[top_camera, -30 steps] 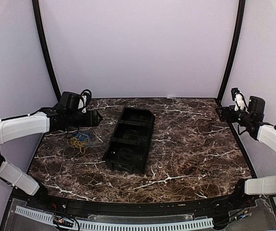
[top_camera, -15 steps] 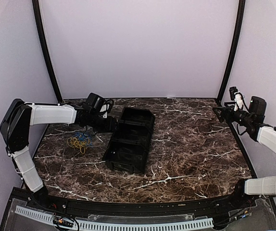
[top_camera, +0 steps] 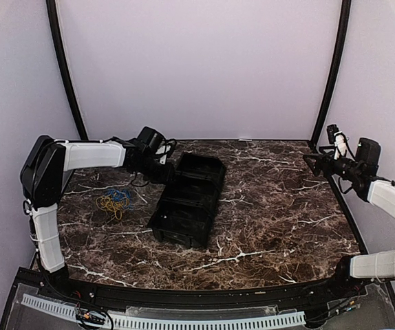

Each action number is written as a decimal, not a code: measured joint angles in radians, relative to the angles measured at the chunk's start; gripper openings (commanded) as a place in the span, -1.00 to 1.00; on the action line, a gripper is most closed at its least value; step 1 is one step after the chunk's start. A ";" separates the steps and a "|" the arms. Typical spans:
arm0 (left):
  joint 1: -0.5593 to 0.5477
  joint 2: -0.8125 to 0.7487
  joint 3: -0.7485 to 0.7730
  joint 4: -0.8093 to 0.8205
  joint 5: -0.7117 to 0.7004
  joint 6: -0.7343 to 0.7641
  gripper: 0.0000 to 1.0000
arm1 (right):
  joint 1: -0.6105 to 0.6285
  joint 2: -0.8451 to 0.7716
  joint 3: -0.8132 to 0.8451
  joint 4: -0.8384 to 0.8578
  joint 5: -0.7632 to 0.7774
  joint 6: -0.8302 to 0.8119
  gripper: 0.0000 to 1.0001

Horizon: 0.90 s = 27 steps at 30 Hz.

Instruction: Untangle the cables

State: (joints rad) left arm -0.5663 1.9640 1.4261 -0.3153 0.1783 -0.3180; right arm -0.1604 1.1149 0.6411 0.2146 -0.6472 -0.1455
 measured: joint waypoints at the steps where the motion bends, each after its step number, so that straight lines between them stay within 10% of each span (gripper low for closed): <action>1: 0.000 0.008 0.014 0.002 0.004 0.016 -0.55 | 0.000 0.003 0.000 0.000 0.000 0.000 0.79; 11: -0.002 0.156 0.212 0.060 0.043 0.211 -1.00 | -0.001 0.021 0.000 0.000 -0.007 0.000 0.79; 27: -0.006 0.381 0.563 0.075 0.011 0.495 -0.90 | -0.002 0.026 0.000 0.000 -0.003 -0.007 0.79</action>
State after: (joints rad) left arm -0.5724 2.3451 1.9888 -0.2405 0.1898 0.1768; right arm -0.1619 1.1404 0.6411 0.2142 -0.6506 -0.1528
